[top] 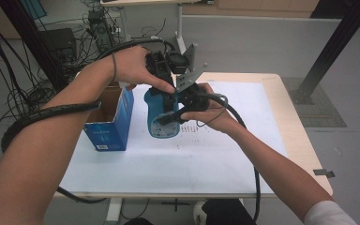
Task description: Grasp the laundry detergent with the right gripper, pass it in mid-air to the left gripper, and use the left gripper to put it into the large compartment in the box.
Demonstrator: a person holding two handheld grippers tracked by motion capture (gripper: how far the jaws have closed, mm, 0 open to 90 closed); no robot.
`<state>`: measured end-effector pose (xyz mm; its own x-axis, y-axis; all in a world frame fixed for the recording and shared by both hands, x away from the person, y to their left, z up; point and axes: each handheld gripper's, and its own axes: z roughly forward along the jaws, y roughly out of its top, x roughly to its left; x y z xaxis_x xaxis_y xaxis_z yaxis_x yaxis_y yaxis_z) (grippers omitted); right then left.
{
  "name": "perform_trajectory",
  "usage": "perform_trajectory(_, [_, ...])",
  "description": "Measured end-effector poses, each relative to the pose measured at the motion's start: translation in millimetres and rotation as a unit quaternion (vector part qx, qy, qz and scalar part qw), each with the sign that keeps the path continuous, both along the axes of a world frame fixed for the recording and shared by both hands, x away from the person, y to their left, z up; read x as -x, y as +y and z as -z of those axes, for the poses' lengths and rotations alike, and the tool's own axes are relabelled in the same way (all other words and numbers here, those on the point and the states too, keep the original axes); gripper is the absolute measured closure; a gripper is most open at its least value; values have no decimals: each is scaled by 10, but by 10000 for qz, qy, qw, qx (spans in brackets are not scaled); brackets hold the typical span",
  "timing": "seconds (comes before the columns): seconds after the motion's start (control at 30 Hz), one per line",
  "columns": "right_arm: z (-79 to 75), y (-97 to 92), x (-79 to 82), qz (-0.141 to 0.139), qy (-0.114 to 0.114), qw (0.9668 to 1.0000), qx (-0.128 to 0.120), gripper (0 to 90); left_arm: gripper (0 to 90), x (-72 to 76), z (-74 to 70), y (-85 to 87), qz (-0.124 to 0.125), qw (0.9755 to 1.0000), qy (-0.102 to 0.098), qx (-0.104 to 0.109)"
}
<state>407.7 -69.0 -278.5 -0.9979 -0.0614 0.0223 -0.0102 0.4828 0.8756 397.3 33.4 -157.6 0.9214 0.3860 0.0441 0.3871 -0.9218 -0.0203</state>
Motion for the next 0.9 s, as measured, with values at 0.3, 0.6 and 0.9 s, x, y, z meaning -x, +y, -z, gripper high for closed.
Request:
perform_trajectory(0.3, [-4,1,6,26,8,10000,-7,453,74,8,-4,-4,-5,10000,17,-9])
perform_trajectory(0.6, [-8,-7,9,33,11,10000,-4,452,74,9,2,-15,17,10000,-12,19])
perform_trajectory(0.9, [-17,-27,6,53,1,10000,-7,452,76,8,-13,-21,38,10000,-24,10])
